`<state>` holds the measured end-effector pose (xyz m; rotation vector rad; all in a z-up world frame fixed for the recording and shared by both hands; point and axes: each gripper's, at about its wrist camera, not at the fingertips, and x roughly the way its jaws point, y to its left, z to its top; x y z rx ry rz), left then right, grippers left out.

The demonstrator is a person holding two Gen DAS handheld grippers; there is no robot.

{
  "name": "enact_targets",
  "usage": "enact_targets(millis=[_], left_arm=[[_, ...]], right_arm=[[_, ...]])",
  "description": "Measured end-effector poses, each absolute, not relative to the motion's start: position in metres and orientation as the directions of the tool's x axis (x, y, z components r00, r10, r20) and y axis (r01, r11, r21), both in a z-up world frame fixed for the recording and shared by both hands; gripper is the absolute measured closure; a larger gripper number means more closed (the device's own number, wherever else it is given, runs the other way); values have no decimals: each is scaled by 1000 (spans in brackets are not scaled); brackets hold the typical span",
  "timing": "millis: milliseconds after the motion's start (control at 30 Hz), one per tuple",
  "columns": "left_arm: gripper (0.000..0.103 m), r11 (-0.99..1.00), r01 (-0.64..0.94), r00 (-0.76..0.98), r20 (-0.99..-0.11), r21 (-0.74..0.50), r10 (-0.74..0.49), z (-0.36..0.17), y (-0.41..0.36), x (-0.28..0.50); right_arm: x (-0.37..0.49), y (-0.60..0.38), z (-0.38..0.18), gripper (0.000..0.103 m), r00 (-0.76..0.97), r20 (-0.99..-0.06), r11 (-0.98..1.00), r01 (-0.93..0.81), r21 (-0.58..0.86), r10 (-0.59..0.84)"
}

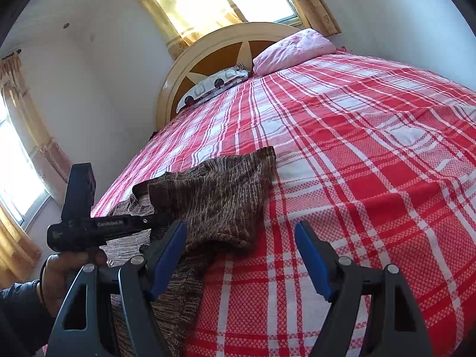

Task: Fold small clothes
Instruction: 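Grasp the folded sleeve cuff with the left gripper and straighten it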

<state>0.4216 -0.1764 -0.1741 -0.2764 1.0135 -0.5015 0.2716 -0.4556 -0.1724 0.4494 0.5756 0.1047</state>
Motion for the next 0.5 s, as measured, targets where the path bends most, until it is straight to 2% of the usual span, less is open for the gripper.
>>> enact_targets(millis=[233, 300, 333, 400, 433, 467, 500], left_arm=[[99, 824, 268, 426, -705, -500, -567, -163, -158, 427], [99, 841, 267, 416, -731, -471, -541, -166, -161, 426], [93, 850, 252, 422, -738, -463, -527, -169, -162, 425], [62, 843, 210, 398, -745, -494, -536, -177, -161, 426], [42, 834, 193, 393, -738, -517, -548, -180, -160, 425], [33, 808, 201, 411, -701, -553, -582, -180, -160, 421], [30, 807, 207, 419, -695, -553, -584, -181, -161, 419]], right_arm=[[271, -456, -173, 27, 835, -504, 898, 30, 438, 218], [272, -455, -174, 27, 833, -508, 900, 31, 435, 217], [272, -455, -174, 27, 833, -510, 900, 32, 434, 216], [273, -454, -174, 27, 831, -512, 901, 33, 433, 215], [273, -454, -174, 27, 832, -512, 901, 34, 433, 215], [272, -454, -174, 27, 833, -511, 900, 34, 434, 214], [272, -455, -174, 27, 833, -510, 900, 35, 435, 214]])
